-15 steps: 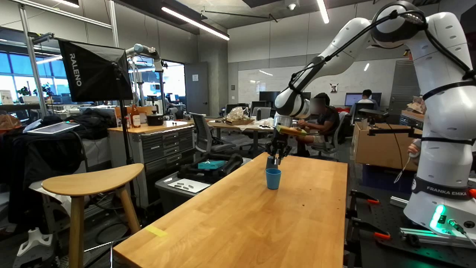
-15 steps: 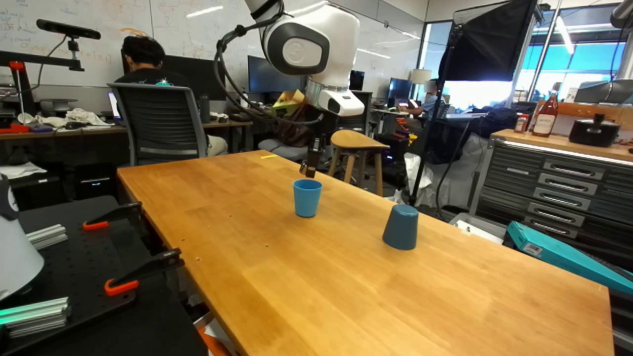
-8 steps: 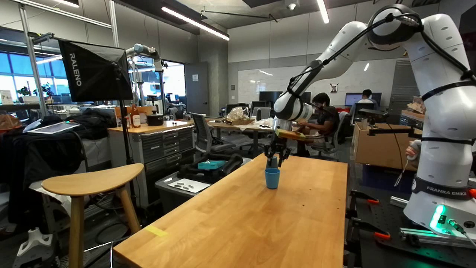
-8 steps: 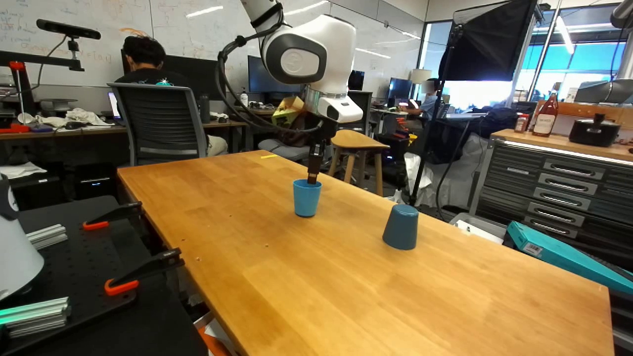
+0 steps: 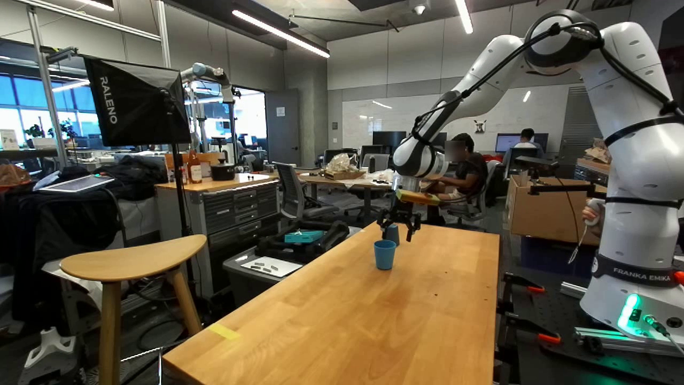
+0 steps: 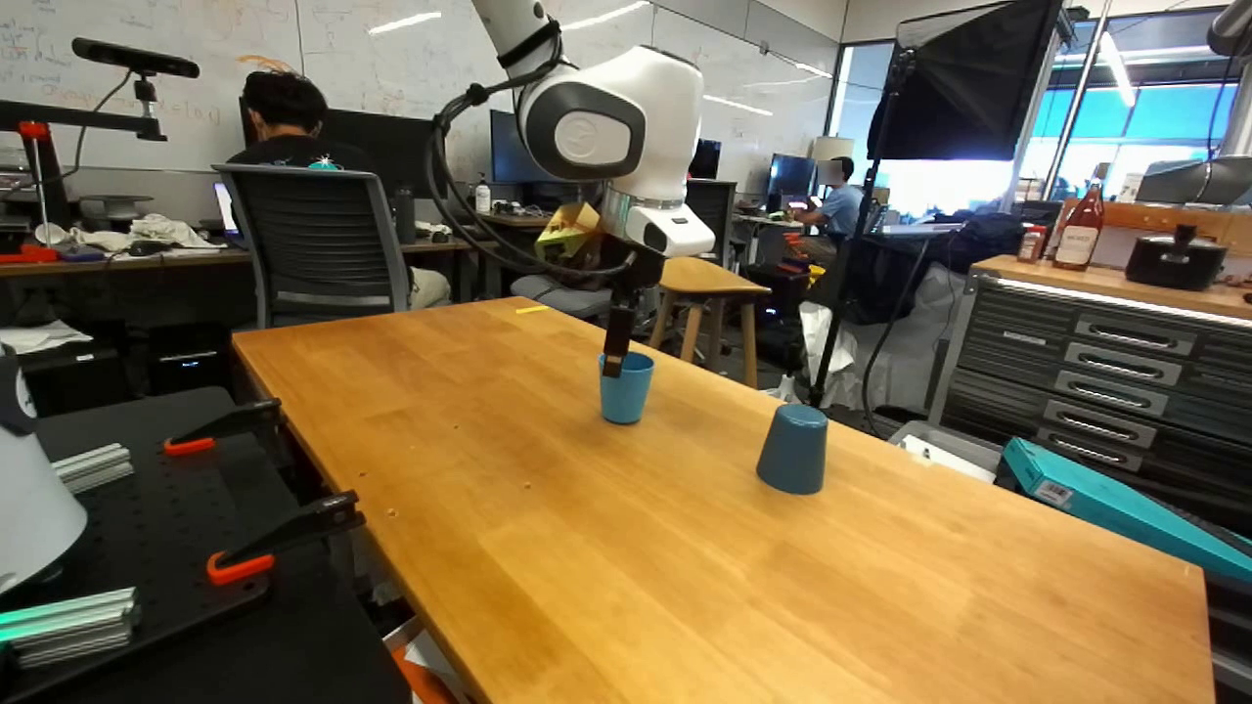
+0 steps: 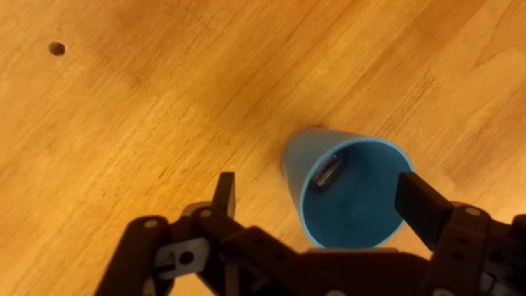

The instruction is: Put the gold object in the blue cup

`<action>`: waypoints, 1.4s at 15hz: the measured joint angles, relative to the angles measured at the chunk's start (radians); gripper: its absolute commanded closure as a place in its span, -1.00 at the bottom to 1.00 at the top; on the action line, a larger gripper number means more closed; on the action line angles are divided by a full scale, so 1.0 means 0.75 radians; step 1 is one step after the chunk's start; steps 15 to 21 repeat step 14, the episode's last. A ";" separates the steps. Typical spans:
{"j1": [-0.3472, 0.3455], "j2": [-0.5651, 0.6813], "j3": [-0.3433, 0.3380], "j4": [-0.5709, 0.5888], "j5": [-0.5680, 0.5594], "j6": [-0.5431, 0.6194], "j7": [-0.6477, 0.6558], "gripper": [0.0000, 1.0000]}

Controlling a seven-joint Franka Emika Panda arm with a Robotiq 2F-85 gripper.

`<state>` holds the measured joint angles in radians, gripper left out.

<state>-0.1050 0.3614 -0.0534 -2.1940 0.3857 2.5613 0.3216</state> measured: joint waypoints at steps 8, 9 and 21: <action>-0.065 -0.014 -0.073 0.212 -0.175 -0.271 -0.184 -1.00; -0.089 -0.017 -0.084 0.281 -0.203 -0.358 -0.252 -1.00; -0.187 -0.010 -0.093 0.593 -0.246 -0.727 -0.524 -1.00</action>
